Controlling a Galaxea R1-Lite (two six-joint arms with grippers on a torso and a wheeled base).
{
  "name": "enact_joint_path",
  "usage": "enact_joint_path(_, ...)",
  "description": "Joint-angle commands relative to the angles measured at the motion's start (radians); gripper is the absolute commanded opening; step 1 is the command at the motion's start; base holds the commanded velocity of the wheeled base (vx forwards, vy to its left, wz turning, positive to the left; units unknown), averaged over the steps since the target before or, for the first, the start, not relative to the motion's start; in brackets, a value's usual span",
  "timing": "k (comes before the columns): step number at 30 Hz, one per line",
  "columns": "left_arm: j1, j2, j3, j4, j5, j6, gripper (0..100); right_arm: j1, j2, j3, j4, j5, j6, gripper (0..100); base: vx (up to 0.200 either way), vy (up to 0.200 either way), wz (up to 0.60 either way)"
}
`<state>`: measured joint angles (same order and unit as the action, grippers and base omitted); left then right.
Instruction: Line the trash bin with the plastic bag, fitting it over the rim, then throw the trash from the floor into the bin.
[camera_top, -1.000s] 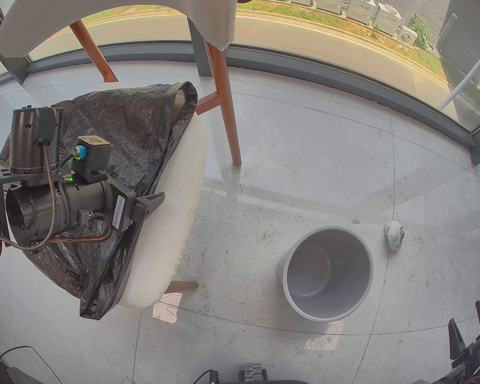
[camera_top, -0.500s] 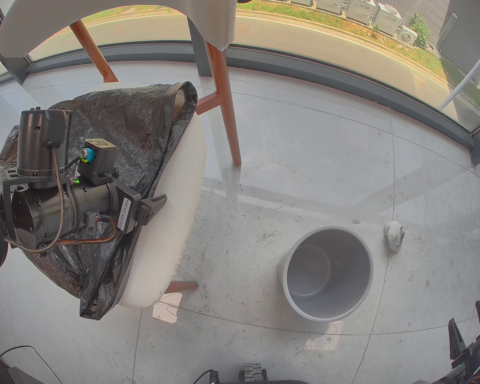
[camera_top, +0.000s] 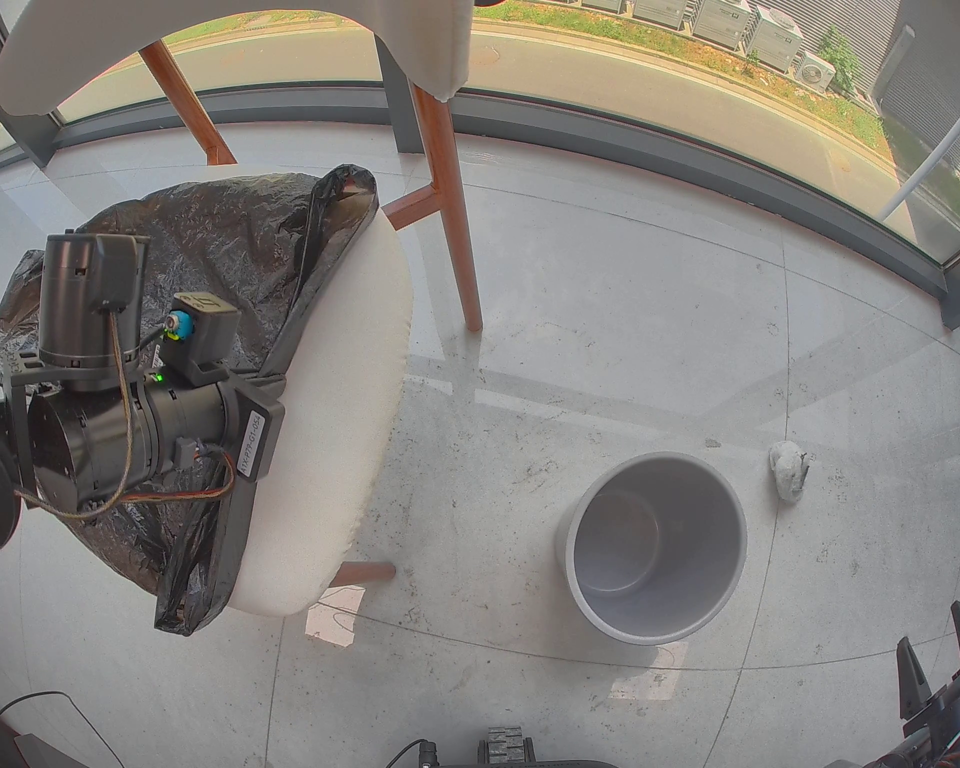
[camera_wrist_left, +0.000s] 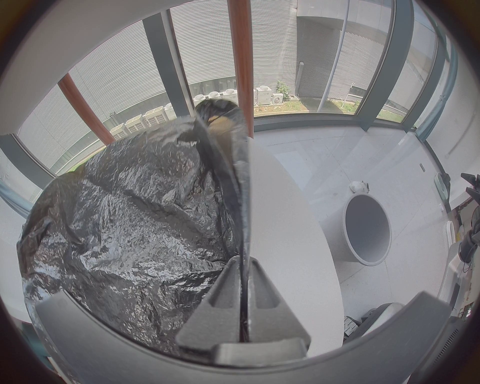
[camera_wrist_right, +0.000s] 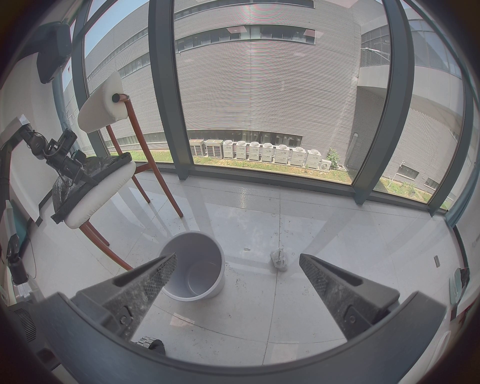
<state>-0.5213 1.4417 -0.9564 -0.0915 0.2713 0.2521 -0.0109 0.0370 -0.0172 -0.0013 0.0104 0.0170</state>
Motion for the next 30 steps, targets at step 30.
enact_joint_path(30,0.055,-0.138,-0.289,0.461,-0.468,-0.636,0,0.0,0.0,0.017,0.0,0.0,0.0,100,0.0,0.0,0.0)
